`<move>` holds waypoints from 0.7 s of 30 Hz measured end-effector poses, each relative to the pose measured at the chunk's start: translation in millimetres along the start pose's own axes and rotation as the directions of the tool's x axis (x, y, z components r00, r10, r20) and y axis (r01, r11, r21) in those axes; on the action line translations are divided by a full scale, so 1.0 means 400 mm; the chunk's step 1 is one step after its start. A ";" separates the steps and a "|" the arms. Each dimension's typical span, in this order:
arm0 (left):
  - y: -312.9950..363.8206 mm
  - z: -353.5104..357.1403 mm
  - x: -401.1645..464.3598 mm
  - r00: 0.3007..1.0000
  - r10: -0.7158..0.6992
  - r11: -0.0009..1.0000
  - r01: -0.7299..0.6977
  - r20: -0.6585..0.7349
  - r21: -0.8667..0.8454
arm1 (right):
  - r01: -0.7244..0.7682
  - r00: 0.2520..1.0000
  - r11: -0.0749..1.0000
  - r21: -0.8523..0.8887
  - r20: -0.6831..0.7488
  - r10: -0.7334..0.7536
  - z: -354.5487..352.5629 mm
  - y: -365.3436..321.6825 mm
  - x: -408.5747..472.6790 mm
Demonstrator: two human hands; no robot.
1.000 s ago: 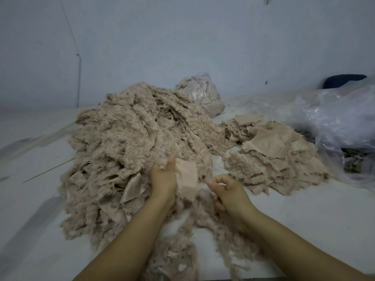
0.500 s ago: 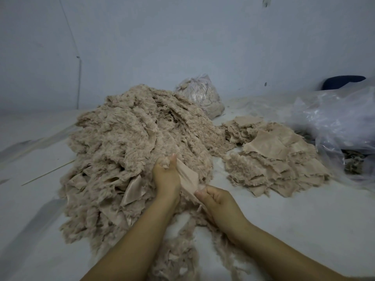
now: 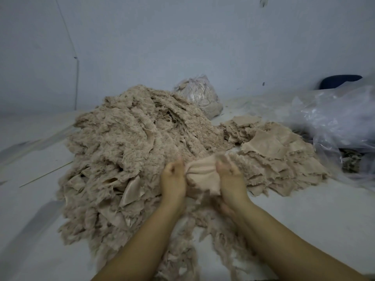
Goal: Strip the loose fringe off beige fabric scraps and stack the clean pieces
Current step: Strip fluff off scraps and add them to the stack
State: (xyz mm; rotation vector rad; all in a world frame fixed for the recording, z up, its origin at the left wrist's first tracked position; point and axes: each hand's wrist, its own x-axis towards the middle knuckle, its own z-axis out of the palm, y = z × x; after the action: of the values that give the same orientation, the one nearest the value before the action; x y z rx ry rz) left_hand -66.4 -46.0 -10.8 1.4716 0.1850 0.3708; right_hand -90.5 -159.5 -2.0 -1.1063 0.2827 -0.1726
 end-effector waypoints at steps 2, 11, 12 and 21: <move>-0.002 -0.038 0.024 0.994 -0.085 0.995 0.081 -0.064 -0.058 | 0.089 0.995 0.996 -0.031 -0.051 -0.091 -0.028 -0.023 0.015; 0.044 -0.014 -0.070 0.650 -0.434 0.877 0.462 0.624 0.129 | 0.193 0.977 0.978 -0.073 0.109 -0.185 0.007 -0.010 0.015; 0.036 -0.007 -0.073 0.688 -0.405 0.899 0.419 0.602 0.126 | 0.226 0.970 0.970 -0.093 0.111 -0.215 0.009 -0.007 0.014; 0.004 -0.104 -0.012 0.893 -0.264 0.899 0.093 0.363 0.427 | -0.069 0.957 0.997 0.024 0.285 0.059 -0.089 -0.058 0.040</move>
State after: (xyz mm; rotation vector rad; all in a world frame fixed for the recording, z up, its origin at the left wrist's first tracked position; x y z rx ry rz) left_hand -85.5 -8.7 -14.0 1.8864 0.0564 -0.1530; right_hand -86.2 -204.7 1.9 -1.0713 0.0573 0.0403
